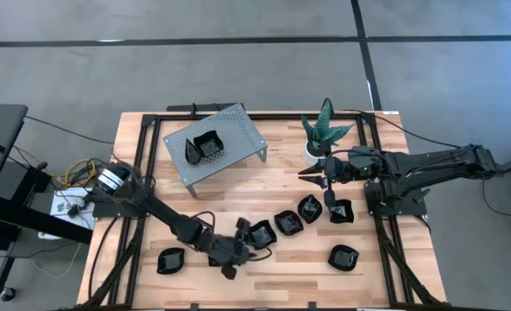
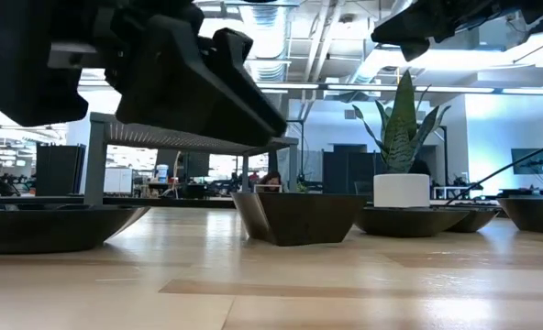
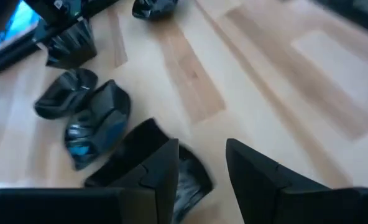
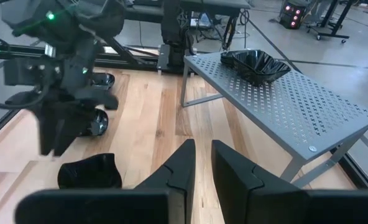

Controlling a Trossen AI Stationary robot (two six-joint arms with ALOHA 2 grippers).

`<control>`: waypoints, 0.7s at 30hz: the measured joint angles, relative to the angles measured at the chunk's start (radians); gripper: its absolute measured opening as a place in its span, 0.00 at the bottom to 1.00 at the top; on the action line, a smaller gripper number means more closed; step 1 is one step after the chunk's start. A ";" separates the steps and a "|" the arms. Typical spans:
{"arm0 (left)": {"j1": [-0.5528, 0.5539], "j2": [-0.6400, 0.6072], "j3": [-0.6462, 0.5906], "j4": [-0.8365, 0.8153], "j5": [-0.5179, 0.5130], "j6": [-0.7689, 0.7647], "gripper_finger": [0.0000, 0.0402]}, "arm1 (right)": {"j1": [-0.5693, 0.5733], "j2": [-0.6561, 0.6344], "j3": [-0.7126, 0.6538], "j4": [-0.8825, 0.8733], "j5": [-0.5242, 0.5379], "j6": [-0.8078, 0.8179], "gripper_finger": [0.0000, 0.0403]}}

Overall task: Pick & Place Mini shaped plates
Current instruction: Stack the black distorted square plate on the black distorted square plate on the shelf

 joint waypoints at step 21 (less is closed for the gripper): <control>0.102 0.002 -0.013 -0.187 0.103 0.077 0.34 | 0.000 0.000 0.000 0.000 0.000 0.000 0.12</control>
